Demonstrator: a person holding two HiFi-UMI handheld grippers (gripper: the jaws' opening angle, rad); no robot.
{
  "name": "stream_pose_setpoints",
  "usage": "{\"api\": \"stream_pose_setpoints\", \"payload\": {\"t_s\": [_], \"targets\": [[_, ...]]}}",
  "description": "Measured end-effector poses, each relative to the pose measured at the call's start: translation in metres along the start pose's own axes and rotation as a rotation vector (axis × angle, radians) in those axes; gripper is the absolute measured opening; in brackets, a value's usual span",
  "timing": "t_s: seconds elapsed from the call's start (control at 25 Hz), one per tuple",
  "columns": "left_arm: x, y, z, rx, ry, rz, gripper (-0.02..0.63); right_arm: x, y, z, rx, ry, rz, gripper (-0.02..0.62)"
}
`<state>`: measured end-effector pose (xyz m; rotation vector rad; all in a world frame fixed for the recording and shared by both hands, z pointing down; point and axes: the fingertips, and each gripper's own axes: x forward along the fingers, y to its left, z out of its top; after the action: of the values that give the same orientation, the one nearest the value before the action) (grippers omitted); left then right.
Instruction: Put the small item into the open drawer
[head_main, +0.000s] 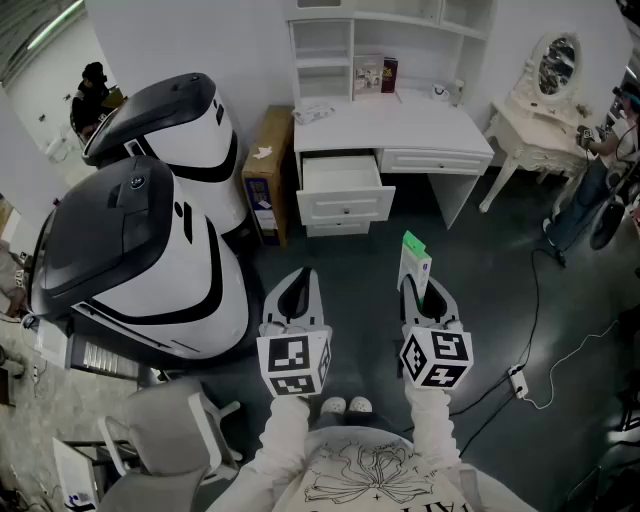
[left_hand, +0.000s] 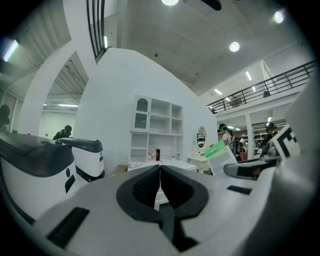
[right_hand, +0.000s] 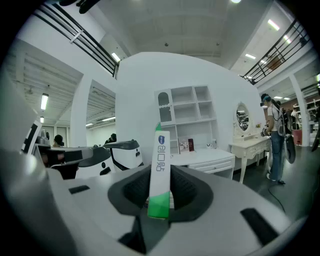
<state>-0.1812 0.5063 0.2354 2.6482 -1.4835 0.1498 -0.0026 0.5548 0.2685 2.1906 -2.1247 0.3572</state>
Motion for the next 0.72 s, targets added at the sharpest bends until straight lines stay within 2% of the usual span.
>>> {"api": "stream_pose_setpoints", "payload": {"t_s": [0.72], "targets": [[0.022, -0.008, -0.005, 0.003, 0.009, 0.020, 0.006, 0.017, -0.018, -0.003, 0.013, 0.001, 0.018, 0.091]]}}
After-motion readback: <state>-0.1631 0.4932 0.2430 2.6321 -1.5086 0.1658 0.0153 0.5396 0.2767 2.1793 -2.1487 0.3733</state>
